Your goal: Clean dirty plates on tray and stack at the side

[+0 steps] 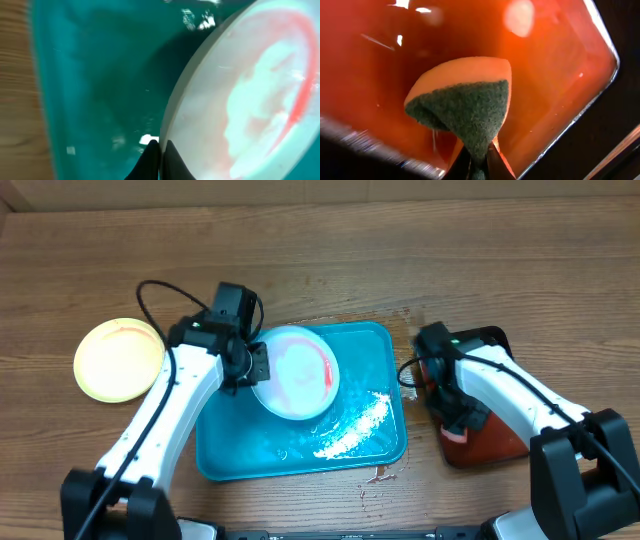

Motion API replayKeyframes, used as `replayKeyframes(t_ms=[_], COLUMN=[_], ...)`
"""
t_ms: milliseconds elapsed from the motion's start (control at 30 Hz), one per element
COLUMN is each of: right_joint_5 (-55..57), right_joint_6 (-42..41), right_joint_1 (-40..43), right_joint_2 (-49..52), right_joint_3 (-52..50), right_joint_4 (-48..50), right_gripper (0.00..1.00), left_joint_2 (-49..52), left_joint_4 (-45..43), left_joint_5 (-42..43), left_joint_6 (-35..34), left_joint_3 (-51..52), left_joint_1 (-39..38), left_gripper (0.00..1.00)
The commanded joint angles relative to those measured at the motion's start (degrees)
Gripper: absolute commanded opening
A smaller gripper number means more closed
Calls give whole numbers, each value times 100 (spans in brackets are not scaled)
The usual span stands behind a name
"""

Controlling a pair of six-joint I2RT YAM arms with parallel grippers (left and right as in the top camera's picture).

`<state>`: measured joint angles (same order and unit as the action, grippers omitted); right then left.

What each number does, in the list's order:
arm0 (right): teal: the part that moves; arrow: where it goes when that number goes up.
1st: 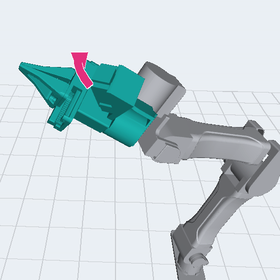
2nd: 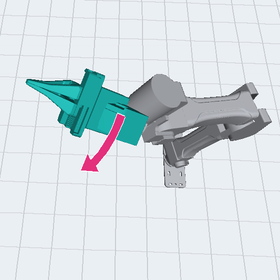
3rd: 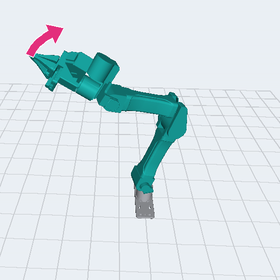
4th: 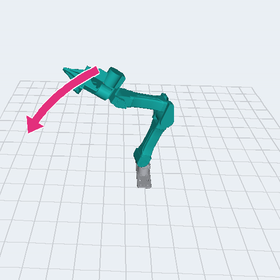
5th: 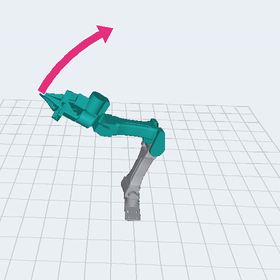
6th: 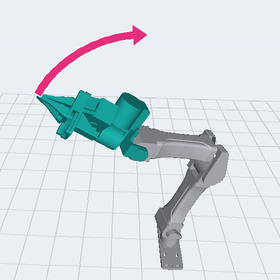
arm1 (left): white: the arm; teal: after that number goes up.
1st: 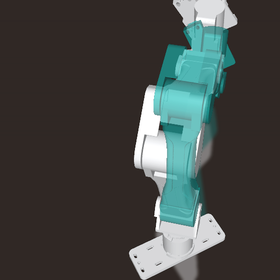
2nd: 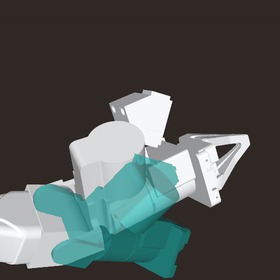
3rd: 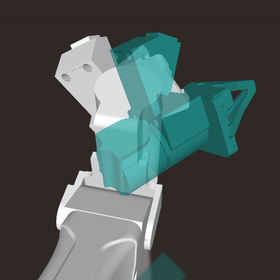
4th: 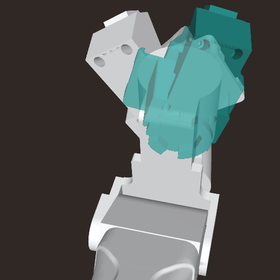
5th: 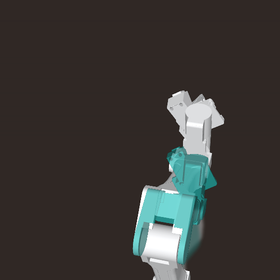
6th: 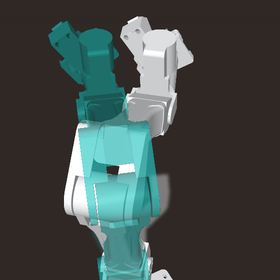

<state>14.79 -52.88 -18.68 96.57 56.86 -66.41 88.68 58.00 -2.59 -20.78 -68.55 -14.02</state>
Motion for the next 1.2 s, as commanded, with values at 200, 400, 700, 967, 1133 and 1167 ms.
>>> replayKeyframes(t_ms=[200,400,700,967,1133,1167], right_joint_5=[-442,-444,-444,-439,-422,-415], right_joint_6=[385,496,518,798,800,800], right_joint_1=[809,879,879,879,879,879], right_joint_2=[-15,-15,-15,-15,-15,-15], right_joint_3=[-201,-201,-201,-201,-201,-201], right_joint_4=[448,619,859,1453,1711,1759], right_gripper=[4,4,4,4,4,4], left_joint_2=[-221,-221,-221,-221,-221,-221], left_joint_4=[885,1451,1733,1845,1845,1845], left_joint_5=[-2511,-3624,-4203,-4780,-4927,-4994], left_joint_6=[52,-210,-372,-341,-286,-249], left_joint_3=[-968,-1368,-1777,-1792,-1792,-1792], left_joint_1=[-1285,-2059,-2352,-2352,-2371,-2393], left_gripper=[5,5,4,4,4,4])
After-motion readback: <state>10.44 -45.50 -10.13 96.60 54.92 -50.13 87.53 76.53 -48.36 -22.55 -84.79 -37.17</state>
